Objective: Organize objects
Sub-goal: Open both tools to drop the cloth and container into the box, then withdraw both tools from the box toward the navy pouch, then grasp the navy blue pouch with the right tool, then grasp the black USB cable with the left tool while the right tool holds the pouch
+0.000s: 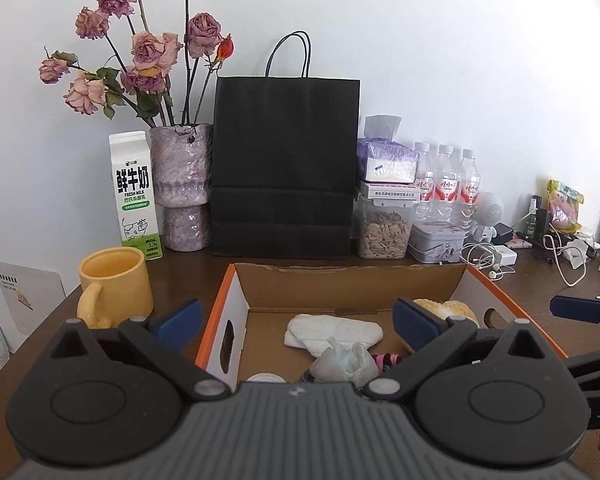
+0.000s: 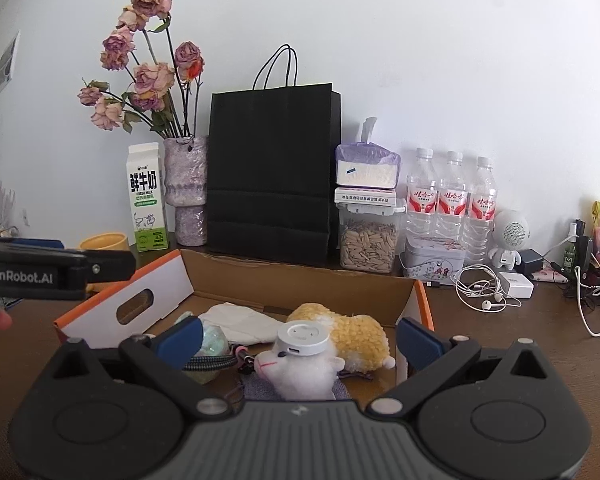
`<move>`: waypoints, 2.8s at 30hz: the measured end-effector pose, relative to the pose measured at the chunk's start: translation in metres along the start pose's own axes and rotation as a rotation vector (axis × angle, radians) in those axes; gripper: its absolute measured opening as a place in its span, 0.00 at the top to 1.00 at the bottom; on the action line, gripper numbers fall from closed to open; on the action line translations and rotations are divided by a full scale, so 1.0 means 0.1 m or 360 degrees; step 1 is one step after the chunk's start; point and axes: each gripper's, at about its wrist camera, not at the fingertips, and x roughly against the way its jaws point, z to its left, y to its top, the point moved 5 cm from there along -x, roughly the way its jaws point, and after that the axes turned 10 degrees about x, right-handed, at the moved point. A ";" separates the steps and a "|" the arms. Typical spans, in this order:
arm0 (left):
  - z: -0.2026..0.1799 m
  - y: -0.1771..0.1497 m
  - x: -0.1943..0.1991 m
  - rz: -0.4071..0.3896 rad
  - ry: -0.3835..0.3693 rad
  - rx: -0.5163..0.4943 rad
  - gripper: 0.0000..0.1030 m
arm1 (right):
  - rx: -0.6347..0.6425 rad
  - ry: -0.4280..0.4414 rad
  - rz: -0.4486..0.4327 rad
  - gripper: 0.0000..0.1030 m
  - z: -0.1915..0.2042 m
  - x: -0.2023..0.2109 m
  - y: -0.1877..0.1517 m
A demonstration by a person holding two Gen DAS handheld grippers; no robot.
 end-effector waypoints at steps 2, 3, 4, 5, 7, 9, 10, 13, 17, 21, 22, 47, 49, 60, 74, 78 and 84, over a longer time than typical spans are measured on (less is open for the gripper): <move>0.03 -0.02 0.12 -0.0004 0.0003 -0.0003 0.00 | 0.0003 0.0000 0.0000 0.00 0.02 0.10 -0.03; 0.05 -0.03 0.17 -0.0003 0.0006 -0.0004 0.00 | 0.0005 0.0001 0.0002 0.00 0.03 0.16 -0.05; 0.07 -0.05 0.23 0.0000 0.0011 -0.0008 0.00 | 0.0007 0.0001 0.0005 0.00 0.04 0.21 -0.07; 0.10 -0.07 0.28 0.0006 0.0019 -0.0013 0.00 | 0.0008 0.0001 0.0009 0.00 0.05 0.27 -0.10; 0.15 -0.12 0.38 0.0017 0.0034 -0.0021 0.00 | 0.0013 0.0005 0.0025 0.00 0.08 0.37 -0.17; 0.21 -0.17 0.48 0.0032 0.0049 -0.0031 0.00 | 0.0016 0.0015 0.0049 0.00 0.11 0.46 -0.25; 0.24 -0.20 0.52 0.0042 0.0061 -0.0036 0.00 | 0.0017 0.0023 0.0064 0.00 0.12 0.50 -0.29; 0.34 -0.29 0.64 0.0076 0.0096 -0.0048 0.00 | 0.0027 0.0046 0.0114 0.00 0.17 0.61 -0.43; 0.51 -0.44 0.78 0.0137 0.0151 -0.0043 0.00 | 0.0043 0.0104 0.0182 0.00 0.25 0.73 -0.59; 0.66 -0.59 0.89 0.0205 0.0188 -0.0046 0.00 | 0.0065 0.0200 0.0250 0.00 0.33 0.81 -0.72; 0.69 -0.63 0.91 0.0224 0.0194 -0.0048 0.00 | 0.0073 0.0228 0.0267 0.00 0.36 0.82 -0.74; 1.00 -0.99 1.20 0.0375 0.0217 0.0004 0.00 | 0.0276 0.0843 0.0524 0.13 0.84 0.50 -0.91; 0.99 -1.00 1.19 0.0381 0.0213 0.0011 0.00 | 0.0295 0.0838 0.0515 0.17 0.86 0.54 -0.92; 0.98 -1.04 1.17 0.0400 0.0211 0.0026 0.00 | 0.0263 0.0710 0.0396 0.34 0.93 0.87 -0.98; 0.97 -1.08 1.07 0.0441 0.0198 0.0022 0.00 | 0.0337 0.0787 0.0422 0.40 1.11 0.74 -0.94; 0.94 -1.06 0.97 0.0451 0.0187 0.0007 0.00 | 0.0310 0.0730 0.0369 0.40 1.07 0.85 -0.97; 0.82 -1.06 0.72 0.0479 0.0156 -0.0046 0.00 | 0.0216 0.0595 0.0275 0.41 0.84 1.13 -1.01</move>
